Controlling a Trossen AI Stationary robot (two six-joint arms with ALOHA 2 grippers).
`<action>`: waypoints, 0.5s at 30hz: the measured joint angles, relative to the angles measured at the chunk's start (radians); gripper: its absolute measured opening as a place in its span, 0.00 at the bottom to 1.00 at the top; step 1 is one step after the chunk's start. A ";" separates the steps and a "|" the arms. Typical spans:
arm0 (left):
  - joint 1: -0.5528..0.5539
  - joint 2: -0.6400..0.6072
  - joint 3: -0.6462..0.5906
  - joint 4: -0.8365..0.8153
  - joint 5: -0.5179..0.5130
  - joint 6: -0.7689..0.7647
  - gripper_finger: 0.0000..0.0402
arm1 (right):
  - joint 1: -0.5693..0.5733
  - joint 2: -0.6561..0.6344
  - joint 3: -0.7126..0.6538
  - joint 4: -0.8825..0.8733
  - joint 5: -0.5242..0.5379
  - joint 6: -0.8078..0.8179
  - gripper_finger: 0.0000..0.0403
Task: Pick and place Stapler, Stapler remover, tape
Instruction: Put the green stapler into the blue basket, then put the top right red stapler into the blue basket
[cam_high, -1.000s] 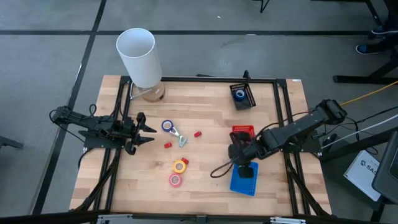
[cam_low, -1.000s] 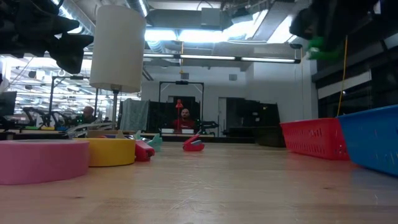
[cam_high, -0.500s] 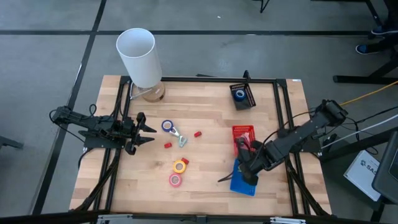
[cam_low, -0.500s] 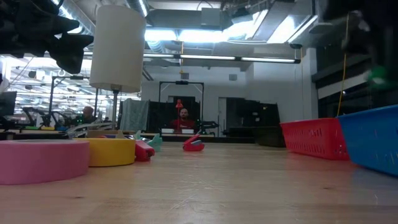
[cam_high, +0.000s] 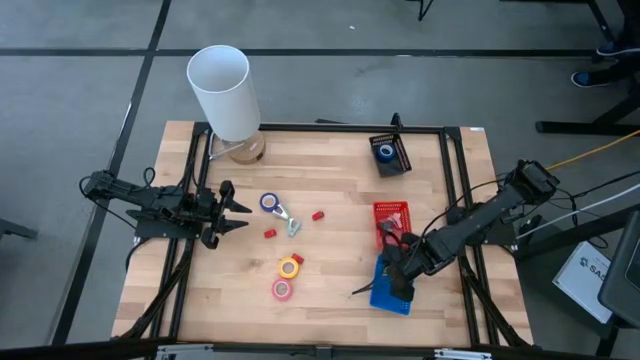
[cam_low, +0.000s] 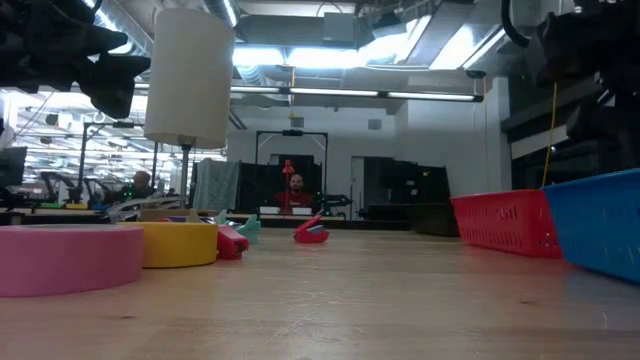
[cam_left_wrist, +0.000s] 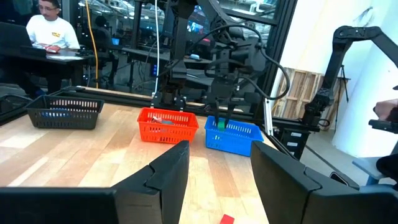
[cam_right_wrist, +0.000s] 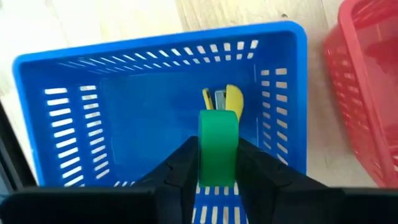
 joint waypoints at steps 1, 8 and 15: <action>0.000 0.000 0.000 0.000 0.000 0.000 0.42 | 0.000 0.000 -0.001 -0.002 0.000 0.000 0.27; 0.000 0.000 0.000 0.000 0.000 0.000 0.42 | -0.021 0.000 0.000 0.001 0.008 -0.035 0.35; 0.000 0.000 0.000 0.000 0.000 0.000 0.42 | -0.060 0.000 0.002 -0.001 0.008 -0.083 0.40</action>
